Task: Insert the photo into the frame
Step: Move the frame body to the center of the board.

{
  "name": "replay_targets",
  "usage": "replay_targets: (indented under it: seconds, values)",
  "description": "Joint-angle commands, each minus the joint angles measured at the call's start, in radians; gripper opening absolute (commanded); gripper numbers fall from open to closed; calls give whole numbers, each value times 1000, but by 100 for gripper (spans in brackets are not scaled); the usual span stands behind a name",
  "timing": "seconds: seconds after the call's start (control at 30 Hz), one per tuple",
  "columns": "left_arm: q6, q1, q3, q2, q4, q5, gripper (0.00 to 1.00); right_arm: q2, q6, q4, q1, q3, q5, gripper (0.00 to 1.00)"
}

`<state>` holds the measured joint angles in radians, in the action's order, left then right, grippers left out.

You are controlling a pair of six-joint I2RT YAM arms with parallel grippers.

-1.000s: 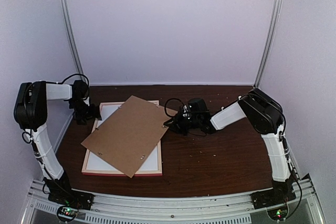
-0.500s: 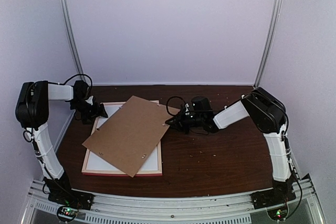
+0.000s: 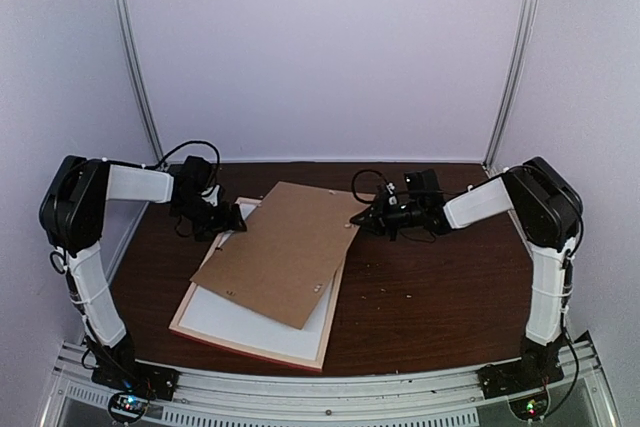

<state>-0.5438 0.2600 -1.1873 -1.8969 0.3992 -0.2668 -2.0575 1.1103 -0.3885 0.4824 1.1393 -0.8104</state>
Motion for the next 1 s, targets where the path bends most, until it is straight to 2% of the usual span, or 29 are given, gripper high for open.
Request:
replay_targets:
  seconds: [0.0,0.17,0.27,0.43,0.73,0.83,0.97]
  values:
    - [-117,102,-9,-22,-79,22,91,104,-118,122,-103,-86,-34,0]
    - [-185,182,-68,-53,-93,69,92,233,-272,321,-222,-131,-79,0]
    - [-211,206,-86,-58,-103,71,92,290,-317,376,-278,-154,-123,0]
    - [-207,217,-67,-20,-88,88,92,365,-401,513,-322,-160,-140,0]
    - [-34,217,24,81,67,237,80,487,-275,417,-347,-226,-222,0]
    - [0,217,35,91,103,232,76,528,-250,419,-349,-225,-241,0]
    - [9,216,83,104,101,155,72,553,-243,449,-352,-205,-274,0]
